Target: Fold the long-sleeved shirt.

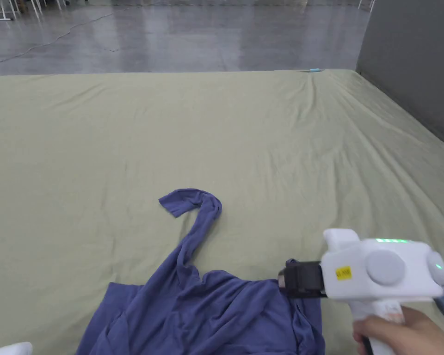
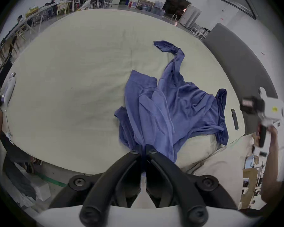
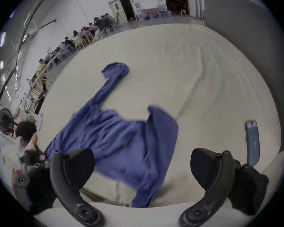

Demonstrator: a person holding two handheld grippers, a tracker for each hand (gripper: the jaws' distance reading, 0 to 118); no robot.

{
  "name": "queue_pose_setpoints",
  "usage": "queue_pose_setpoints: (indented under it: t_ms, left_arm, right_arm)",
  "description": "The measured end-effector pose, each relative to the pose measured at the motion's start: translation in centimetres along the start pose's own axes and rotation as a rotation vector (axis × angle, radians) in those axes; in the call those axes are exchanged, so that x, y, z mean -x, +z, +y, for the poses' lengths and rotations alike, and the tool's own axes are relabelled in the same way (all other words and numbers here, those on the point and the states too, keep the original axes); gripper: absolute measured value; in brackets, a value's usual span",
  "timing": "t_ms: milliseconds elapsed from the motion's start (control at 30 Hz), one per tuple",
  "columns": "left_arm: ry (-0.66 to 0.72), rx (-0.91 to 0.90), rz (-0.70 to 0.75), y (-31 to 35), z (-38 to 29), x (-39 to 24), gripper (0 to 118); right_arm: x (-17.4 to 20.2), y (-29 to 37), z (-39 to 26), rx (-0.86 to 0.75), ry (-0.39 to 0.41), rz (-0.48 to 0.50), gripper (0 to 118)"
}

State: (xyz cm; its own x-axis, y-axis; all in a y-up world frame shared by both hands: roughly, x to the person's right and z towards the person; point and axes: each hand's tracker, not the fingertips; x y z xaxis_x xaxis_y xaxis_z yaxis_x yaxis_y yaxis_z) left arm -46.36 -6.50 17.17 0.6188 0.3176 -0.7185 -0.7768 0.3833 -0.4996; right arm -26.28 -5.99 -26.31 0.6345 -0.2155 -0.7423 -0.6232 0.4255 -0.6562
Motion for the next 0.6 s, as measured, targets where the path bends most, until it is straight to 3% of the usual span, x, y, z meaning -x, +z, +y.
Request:
queue_pose_setpoints:
  t_ms: [100,133,200,233,267,300,333,433,600]
  left_arm:
    - [0.023,-0.007,-0.011,0.1,0.0,0.2,0]
    - [0.033,-0.010,-0.015,0.1,0.1,0.4,0]
    - [0.055,-0.009,-0.027,0.1,0.2,0.8,0]
    - [0.074,-0.011,-0.042,0.1,0.3,1.0,0]
    - [0.107,-0.012,-0.064,0.0,0.6,1.4,0]
    - [0.131,-0.012,-0.080,0.0,0.8,1.7,0]
    - [0.164,-0.014,-0.108,-0.1,1.3,2.1,0]
    - [0.224,-0.046,-0.207,0.5,4.1,2.6,0]
    - [0.102,-0.182,-0.235,3.9,13.6,0.5,0]
  right_arm:
    - [-1.6,-4.2,2.7,0.114,-0.171,0.015,114]
    - [-1.8,-5.7,2.7,0.177,-0.199,0.011,102]
    - [-2.0,-6.6,1.7,0.309,-0.217,-0.021,9]
    - [-2.5,-5.9,1.1,0.271,-0.258,0.043,0]
    - [-2.9,-4.9,1.3,0.235,-0.250,0.121,0]
    - [-3.2,-3.9,1.5,0.214,-0.247,0.140,0]
    - [-3.6,-1.9,2.3,0.175,-0.249,0.129,0]
    - [-3.6,4.5,5.3,0.029,-0.132,0.132,0]
    - [-0.5,17.3,12.9,-0.224,0.041,0.142,0]
